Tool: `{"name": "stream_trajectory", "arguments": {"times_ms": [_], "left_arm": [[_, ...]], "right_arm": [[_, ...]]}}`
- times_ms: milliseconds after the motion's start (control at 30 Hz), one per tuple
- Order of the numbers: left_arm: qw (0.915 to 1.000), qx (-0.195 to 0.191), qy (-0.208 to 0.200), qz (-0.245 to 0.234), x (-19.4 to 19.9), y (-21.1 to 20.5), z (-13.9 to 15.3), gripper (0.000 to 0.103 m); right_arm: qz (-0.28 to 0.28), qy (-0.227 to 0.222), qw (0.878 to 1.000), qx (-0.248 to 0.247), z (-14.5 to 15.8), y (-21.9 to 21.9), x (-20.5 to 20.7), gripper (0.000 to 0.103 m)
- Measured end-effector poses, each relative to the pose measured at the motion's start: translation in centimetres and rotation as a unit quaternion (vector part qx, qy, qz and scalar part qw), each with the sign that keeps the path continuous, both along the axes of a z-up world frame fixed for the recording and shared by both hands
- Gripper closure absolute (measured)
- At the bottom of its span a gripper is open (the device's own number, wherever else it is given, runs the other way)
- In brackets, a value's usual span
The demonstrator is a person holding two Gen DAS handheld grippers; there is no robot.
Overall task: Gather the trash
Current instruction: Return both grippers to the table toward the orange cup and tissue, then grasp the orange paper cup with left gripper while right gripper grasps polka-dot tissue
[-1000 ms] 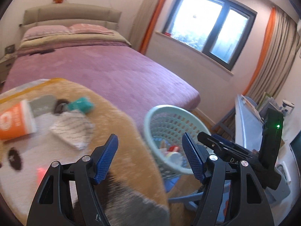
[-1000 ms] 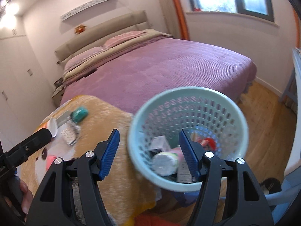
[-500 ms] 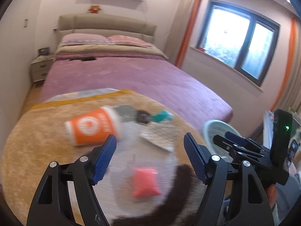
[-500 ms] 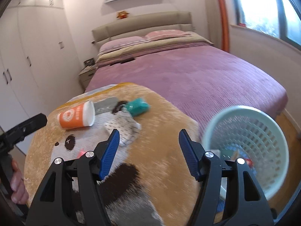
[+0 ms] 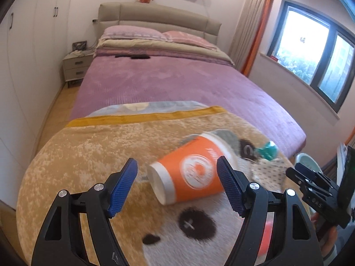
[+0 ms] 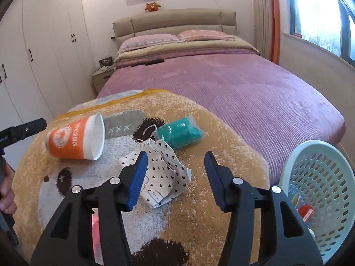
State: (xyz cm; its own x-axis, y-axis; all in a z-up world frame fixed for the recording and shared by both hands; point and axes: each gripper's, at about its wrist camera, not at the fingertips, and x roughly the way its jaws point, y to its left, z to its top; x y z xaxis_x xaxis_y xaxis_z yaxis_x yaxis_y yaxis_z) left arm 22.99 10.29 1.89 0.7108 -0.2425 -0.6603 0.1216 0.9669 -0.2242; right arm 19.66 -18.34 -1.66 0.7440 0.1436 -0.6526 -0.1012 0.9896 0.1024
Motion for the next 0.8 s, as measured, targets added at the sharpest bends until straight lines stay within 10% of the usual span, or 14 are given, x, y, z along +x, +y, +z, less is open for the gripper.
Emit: {"name": "stream_trajectory", "arguments": {"times_ms": [333, 433, 800], "left_arm": [[0.9982, -0.031, 0.036, -0.037, 3.9, -0.4, -2.8, 0.029], [0.9988, -0.015, 0.026, -0.04, 3.2, -1.1, -2.7, 0.032], [0.9862, -0.009, 0.055, -0.156, -2.3, -3.6, -3.0, 0.028]], "right_arm": [[0.011, 0.048, 0.998, -0.036, -2.0, 1.5, 1.8, 0.054], [0.021, 0.057, 0.998, -0.024, -2.3, 1.4, 1.9, 0.082], [0.057, 0.019, 0.998, -0.023, -1.2, 2.1, -0.4, 0.085]]}}
